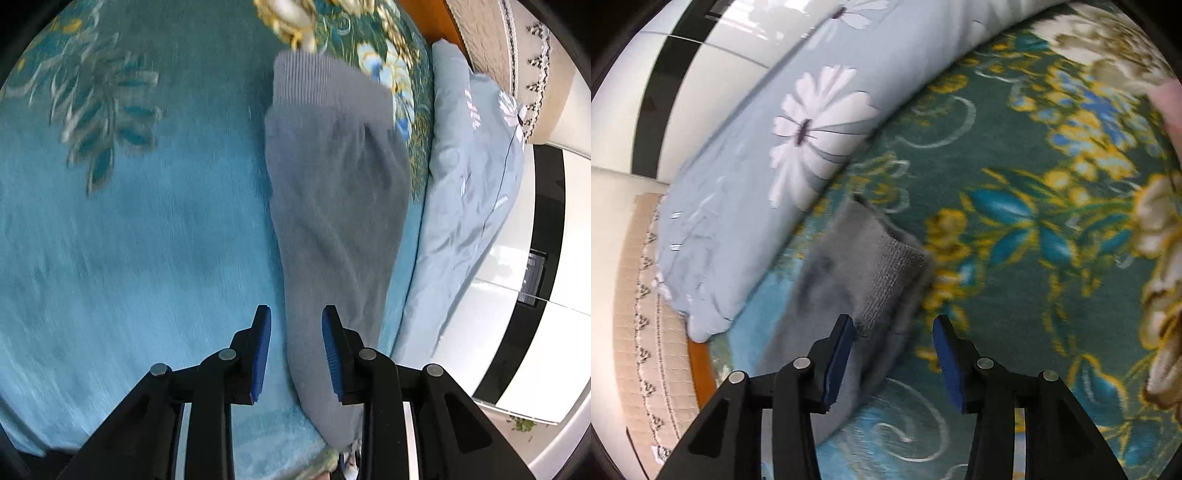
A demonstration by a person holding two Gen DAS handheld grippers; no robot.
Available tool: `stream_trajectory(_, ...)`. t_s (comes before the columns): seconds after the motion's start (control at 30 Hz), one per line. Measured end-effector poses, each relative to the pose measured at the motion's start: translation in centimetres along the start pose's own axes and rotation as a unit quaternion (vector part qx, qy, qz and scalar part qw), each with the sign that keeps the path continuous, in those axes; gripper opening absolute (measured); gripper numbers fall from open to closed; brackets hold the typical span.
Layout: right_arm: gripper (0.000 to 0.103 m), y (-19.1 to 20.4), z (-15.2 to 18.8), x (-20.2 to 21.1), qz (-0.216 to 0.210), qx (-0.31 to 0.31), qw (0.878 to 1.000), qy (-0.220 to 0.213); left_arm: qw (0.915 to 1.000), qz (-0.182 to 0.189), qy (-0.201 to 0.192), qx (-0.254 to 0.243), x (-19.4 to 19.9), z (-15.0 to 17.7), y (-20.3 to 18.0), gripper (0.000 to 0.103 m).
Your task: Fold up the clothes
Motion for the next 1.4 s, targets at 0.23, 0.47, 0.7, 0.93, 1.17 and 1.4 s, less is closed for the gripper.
stream_trajectory(0.23, 0.053, -2.3, -0.1, -1.3, -0.032, -0.078, 0.996, -0.01, 0.9976, -0.052, -0.038, -0.025, -0.8, -4.3, -0.6, 0.044)
stream_trajectory(0.47, 0.053, -0.7, 0.1, -2.3, -0.05, -0.082, 0.995, -0.017, 0.9944, -0.061, -0.062, -0.061, -1.7, -7.4, -1.2, 0.045)
stream_trajectory(0.7, 0.052, -1.7, 1.0, -2.6, -0.072, -0.113, 0.991, -0.021, 0.9936, -0.045, -0.061, -0.084, -2.9, -8.4, -1.8, 0.047)
stream_trajectory(0.93, 0.06, -2.6, 1.3, -2.0, -0.085, -0.127, 0.988, -0.033, 0.9947, -0.028, -0.059, -0.079, -2.4, -8.3, -1.4, 0.047)
stream_trajectory(1.17, 0.066, -3.3, 0.8, -2.1, -0.111, -0.144, 0.982, -0.039, 0.9952, -0.025, -0.059, -0.075, -2.5, -8.6, -1.2, 0.047)
stream_trajectory(1.4, 0.065, -2.8, -0.4, -3.0, -0.102, -0.155, 0.982, -0.046, 0.9951, -0.032, -0.064, -0.068, -2.5, -8.5, -1.4, 0.047)
Point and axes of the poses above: each gripper's, at about its wrist camera, not at the fingertips, and x roughly against the way its jaws point, y to its left, z to its underside, the point moved 2 cm from there along -x, roughly the way its jaws point, and after that the axes turned 1 degree about z, right-handed, at the moved point
